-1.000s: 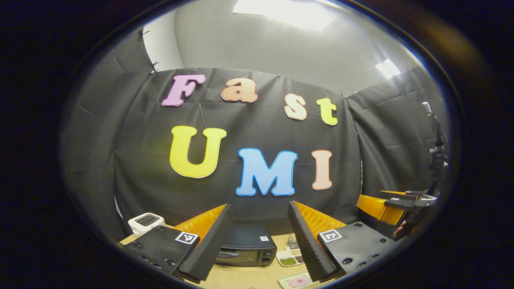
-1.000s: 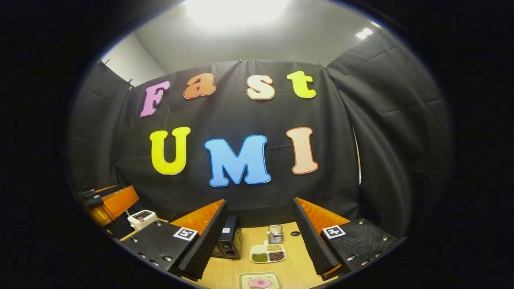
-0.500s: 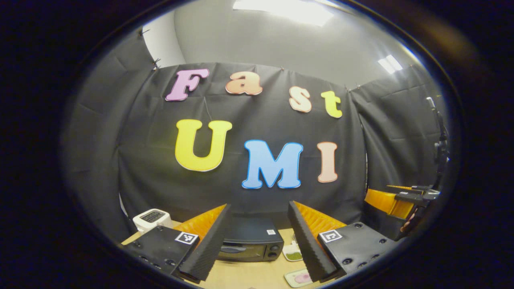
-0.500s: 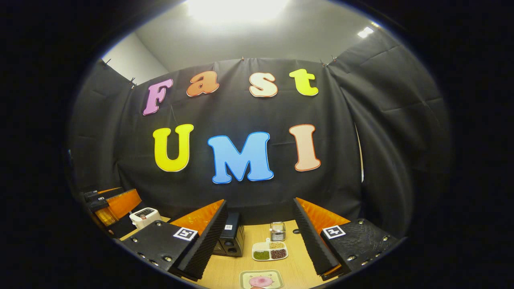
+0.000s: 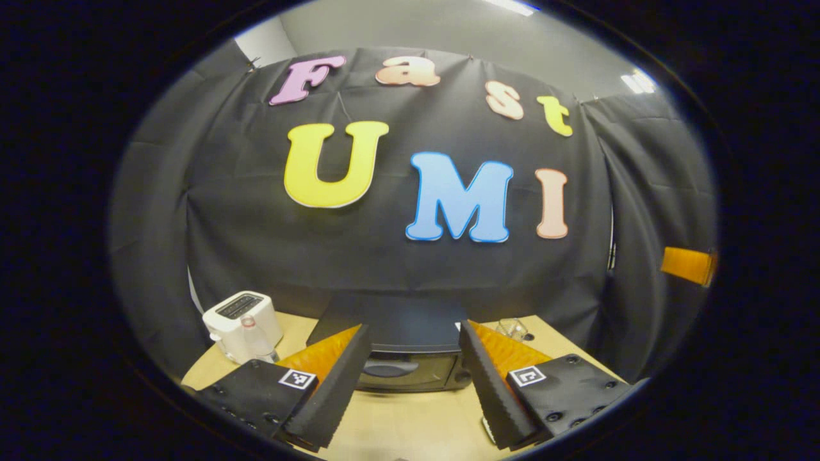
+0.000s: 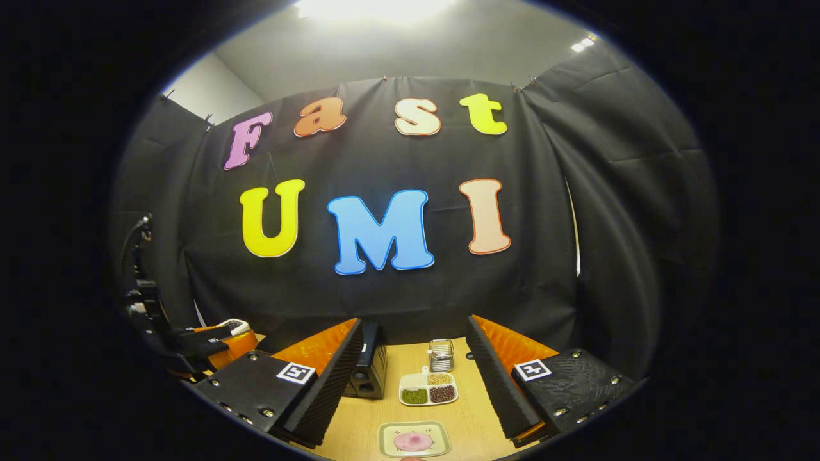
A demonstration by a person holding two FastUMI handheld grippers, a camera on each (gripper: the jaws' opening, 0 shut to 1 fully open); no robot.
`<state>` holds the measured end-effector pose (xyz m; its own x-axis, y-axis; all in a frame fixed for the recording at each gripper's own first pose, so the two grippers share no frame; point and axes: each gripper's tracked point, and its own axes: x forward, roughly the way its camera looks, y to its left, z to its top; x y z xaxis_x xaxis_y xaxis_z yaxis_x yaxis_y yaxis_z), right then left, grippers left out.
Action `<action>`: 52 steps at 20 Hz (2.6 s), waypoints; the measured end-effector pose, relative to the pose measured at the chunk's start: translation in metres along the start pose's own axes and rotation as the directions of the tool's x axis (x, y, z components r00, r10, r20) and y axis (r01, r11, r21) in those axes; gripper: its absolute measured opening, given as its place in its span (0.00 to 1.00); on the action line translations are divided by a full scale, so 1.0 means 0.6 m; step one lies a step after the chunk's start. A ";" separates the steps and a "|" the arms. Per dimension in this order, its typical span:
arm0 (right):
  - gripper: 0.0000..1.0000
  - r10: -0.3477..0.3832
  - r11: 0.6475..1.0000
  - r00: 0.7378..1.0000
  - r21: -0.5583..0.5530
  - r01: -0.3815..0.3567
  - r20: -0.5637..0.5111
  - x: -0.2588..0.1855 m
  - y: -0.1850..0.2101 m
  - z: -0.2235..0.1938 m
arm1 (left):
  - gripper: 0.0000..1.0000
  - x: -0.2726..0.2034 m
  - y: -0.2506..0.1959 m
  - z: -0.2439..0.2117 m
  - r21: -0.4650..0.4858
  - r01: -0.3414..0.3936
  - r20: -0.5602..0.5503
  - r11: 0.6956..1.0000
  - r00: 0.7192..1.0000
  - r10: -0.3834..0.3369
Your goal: Open the electric oven with the left hand, put the food in, and close the electric oven.
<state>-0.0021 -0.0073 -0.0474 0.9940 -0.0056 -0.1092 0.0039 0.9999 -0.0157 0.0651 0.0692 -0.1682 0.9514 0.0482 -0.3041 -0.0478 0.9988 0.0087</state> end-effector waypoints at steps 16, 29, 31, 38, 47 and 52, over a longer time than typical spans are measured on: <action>0.98 -0.102 0.995 0.992 -0.033 0.099 -0.077 0.048 -0.037 -0.049 | 0.96 0.253 0.068 -0.208 -0.004 -0.034 -0.263 0.999 0.964 0.031; 0.98 -0.116 0.993 0.991 -0.014 0.115 -0.072 0.037 -0.043 -0.055 | 0.94 0.215 0.062 -0.242 0.087 -0.041 -0.286 0.995 0.956 0.064; 0.98 -0.109 0.994 0.991 -0.012 0.109 -0.072 0.035 -0.040 -0.055 | 0.90 0.202 0.061 -0.250 0.090 -0.040 -0.289 0.995 0.955 0.065; 0.98 -0.108 0.994 0.991 -0.020 0.107 -0.076 0.026 -0.045 -0.058 | 0.90 0.162 0.056 -0.279 0.095 -0.043 -0.309 0.995 0.948 0.070; 0.98 -0.110 0.994 0.990 -0.027 0.108 -0.090 0.021 -0.042 -0.063 | 0.93 0.108 0.050 -0.346 0.130 -0.025 -0.356 0.991 0.932 0.070; 0.98 -0.104 0.994 0.990 -0.032 0.101 -0.096 0.020 -0.035 -0.066 | 0.94 0.083 0.048 -0.397 0.120 -0.006 -0.411 0.993 0.910 0.055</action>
<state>0.0052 -0.0291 -0.0878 0.9732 -0.1107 -0.2016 0.1009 0.9932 -0.0586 0.0384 0.0987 -0.4101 0.7380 0.0961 -0.6679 -0.0167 0.9921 0.1243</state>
